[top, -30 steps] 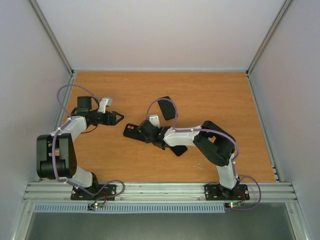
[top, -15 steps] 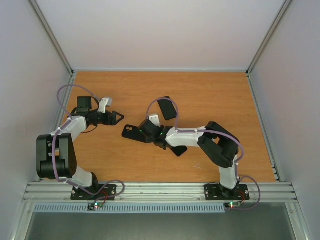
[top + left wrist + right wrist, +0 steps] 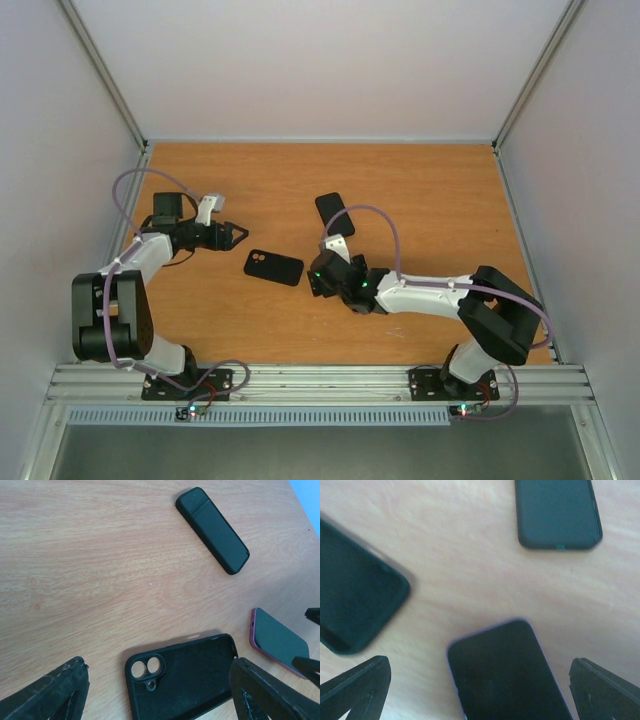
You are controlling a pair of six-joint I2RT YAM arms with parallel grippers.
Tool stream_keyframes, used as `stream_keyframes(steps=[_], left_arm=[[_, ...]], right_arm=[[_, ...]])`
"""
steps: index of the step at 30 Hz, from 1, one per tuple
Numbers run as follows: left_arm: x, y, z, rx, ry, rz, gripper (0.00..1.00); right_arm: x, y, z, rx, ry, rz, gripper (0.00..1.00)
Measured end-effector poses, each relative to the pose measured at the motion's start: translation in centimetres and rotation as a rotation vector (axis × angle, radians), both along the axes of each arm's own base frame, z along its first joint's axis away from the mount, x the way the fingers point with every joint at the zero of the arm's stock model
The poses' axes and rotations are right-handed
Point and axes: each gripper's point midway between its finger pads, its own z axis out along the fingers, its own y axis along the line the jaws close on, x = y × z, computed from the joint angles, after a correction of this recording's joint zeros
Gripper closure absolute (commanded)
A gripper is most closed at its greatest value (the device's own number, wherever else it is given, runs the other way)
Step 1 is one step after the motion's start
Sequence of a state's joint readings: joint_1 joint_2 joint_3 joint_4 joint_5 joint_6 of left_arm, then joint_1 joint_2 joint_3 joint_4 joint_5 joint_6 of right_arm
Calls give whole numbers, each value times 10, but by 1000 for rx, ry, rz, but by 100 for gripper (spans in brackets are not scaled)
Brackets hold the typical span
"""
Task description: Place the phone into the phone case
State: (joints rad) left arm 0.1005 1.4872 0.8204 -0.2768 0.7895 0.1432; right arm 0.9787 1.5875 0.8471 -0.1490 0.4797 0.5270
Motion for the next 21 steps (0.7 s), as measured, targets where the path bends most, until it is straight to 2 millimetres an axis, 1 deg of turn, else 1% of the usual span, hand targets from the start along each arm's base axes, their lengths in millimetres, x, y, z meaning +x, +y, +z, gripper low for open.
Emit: stream_keyframes(steps=[3,5,8,11,14,17,21], left_arm=[[-1,-1,1,-5,-4,-6,23],[-1,-1,2,-6,-4,-7,23],[-1,-1,2,-7,-4,-8,23],[-1,-1,2,-7,-3,-8,23],[-1,-1,2,-7,-3,-8,23],[-1,-1,2,-7,-3,-8,23],[-1,-1,2,-6,-3,-8,23]], right_arm=[[-14,-17,-17,-37,32,12,2],[-23,-28,-24,-44,47,19,1],[-32,-38,-27,-42,53,24,2],[-35,-41,-27,-29,51,30,2],[-37,-39,-32,-18,59,42,2],[-38,-39,-41,-25,70,46,2],[-41,-48,-57,-74,89,31,2]])
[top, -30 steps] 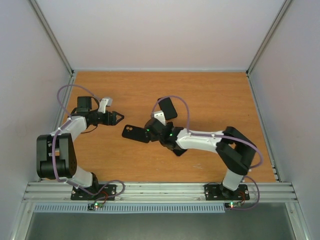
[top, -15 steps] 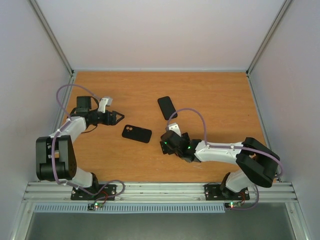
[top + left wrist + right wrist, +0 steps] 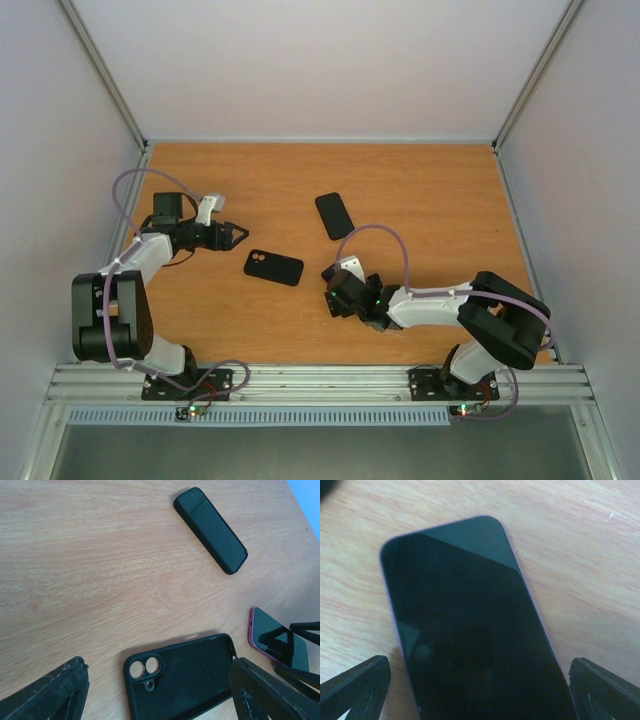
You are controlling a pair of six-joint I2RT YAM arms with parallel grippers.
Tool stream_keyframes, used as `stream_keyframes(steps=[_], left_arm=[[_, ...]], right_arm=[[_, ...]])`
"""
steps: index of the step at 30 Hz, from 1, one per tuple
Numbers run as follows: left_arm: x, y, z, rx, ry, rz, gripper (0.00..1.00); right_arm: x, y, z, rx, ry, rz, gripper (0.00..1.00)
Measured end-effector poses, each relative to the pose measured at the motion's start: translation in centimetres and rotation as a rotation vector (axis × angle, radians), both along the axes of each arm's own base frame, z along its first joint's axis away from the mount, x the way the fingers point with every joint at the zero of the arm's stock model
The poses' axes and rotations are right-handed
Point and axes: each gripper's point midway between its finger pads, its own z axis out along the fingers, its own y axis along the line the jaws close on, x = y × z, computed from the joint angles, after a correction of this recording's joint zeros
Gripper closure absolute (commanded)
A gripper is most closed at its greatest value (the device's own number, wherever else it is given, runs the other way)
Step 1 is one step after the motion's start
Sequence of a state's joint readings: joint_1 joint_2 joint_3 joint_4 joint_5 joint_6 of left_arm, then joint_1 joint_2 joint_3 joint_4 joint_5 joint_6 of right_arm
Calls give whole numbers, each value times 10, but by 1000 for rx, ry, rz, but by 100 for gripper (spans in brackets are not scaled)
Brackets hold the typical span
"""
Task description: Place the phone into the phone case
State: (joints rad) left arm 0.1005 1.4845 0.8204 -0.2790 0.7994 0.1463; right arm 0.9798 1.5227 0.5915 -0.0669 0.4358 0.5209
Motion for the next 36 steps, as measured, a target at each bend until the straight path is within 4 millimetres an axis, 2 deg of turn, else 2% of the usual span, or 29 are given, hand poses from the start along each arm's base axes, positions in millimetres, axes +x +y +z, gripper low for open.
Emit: stream_keyframes(steps=[6,14,22,24,28,30,32,34,36], left_arm=[[0,0,0,1,1,1,23],[0,0,-1,3,2,2,23],[0,0,-3,3,9,3,23],[0,1,-4,4,11,3,23],[0,0,-5,4,13,2,23],[0,0,-6,5,17,3,23],[0,0,-7,6,19,3,23],[0,1,-8,7,23,4,23],[0,1,-9,8,24,5,23]], right_arm=[[4,-5,-6,-16,-18,-40,2],[14,2,-7,15,-54,-74,2],[12,5,-10,67,-53,-82,5],[12,5,-10,75,-57,-82,8],[9,2,-10,78,-60,-78,22],[8,2,-10,77,-61,-75,25],[8,2,-9,78,-65,-75,17],[8,2,-9,77,-64,-73,4],[6,3,-10,78,-60,-76,2]])
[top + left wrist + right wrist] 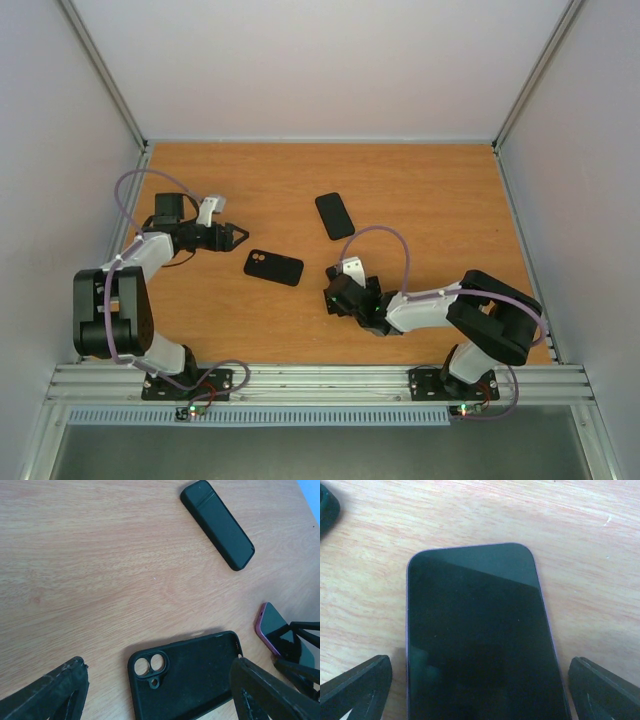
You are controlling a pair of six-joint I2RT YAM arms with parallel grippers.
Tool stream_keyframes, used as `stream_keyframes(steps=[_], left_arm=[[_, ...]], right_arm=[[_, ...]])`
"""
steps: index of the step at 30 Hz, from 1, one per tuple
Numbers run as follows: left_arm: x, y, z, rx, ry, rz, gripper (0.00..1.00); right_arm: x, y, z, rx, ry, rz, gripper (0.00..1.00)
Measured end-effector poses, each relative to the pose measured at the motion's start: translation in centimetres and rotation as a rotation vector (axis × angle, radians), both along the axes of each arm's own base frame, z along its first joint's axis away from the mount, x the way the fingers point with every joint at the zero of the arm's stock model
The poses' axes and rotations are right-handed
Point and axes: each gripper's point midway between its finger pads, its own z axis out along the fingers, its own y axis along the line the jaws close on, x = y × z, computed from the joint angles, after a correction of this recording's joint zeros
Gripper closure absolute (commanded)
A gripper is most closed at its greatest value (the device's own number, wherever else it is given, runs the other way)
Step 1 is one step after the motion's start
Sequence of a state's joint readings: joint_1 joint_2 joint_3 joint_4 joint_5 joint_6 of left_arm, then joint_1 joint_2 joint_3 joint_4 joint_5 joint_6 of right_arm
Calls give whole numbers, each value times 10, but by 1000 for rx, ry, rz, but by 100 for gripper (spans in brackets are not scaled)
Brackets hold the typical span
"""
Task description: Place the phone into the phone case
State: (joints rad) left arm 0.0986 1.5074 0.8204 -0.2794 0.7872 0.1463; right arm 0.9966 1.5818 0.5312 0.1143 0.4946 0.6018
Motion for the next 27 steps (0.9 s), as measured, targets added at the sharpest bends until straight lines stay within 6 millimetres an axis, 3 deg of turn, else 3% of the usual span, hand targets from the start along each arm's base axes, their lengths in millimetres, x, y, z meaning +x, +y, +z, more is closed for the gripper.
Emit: stream_keyframes(steps=[15,20,27], left_arm=[[0,1,-1,6,2,4,23],[0,1,-2,7,3,5,23],[0,1,-3,7,7,5,23]], right_arm=[[-41,-4,1,13,73,33,2],[-57,8,2,23,75,92,1],[-64,34,3,68,67,152,2]])
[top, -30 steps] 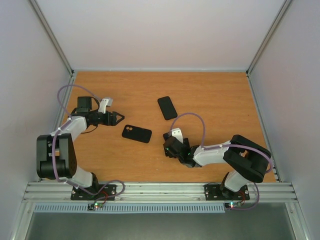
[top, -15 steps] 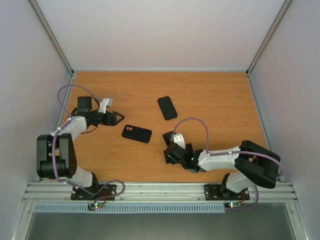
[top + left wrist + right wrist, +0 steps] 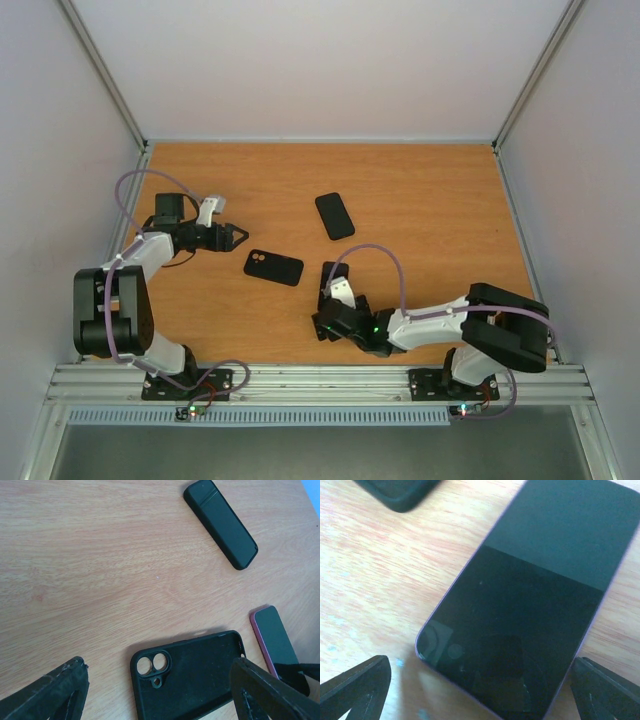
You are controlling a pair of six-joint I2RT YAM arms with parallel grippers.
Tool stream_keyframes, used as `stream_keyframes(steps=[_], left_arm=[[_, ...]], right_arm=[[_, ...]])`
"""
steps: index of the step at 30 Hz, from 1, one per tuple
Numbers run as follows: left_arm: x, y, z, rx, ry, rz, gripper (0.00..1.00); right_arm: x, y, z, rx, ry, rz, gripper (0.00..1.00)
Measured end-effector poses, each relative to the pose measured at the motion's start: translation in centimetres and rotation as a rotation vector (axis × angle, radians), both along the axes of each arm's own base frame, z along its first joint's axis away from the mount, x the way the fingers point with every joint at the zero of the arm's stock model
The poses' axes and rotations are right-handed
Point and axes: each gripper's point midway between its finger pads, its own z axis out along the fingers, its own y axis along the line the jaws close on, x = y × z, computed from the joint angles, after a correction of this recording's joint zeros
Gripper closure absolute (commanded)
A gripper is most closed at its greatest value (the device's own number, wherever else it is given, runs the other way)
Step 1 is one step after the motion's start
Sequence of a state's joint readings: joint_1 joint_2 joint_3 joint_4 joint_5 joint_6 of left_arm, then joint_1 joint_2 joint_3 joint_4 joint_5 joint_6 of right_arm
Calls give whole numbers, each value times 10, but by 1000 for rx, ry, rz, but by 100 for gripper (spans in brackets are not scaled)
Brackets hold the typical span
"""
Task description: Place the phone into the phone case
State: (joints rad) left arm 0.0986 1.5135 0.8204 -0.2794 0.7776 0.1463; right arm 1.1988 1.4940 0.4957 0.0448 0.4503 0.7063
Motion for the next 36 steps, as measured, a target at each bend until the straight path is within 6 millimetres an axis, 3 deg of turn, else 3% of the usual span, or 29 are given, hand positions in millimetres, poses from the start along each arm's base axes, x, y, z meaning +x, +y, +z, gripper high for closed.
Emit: stream_keyframes(steps=[10,16,20,23,26,27,30,36], left_arm=[[0,0,0,1,0,0,23],[0,0,0,1,0,-1,23],[0,0,0,0,0,-1,23],[0,0,0,1,0,-1,23],[0,-1,0,1,0,-2,23],[0,0,0,3,0,-1,23],[0,0,-1,7,0,2,23],[1,1,-2,17,-1,5,23]], right_arm=[[-4,56,5,69,12,123,2],[-8,54,7,29,15,158,2],[1,43,35,42,-24,140,2],[33,31,56,65,-67,74,14],[77,15,59,32,-78,-22,46],[94,12,56,6,-71,-58,50],[127,14,47,-46,-62,-95,50],[154,33,38,-94,-43,-78,47]])
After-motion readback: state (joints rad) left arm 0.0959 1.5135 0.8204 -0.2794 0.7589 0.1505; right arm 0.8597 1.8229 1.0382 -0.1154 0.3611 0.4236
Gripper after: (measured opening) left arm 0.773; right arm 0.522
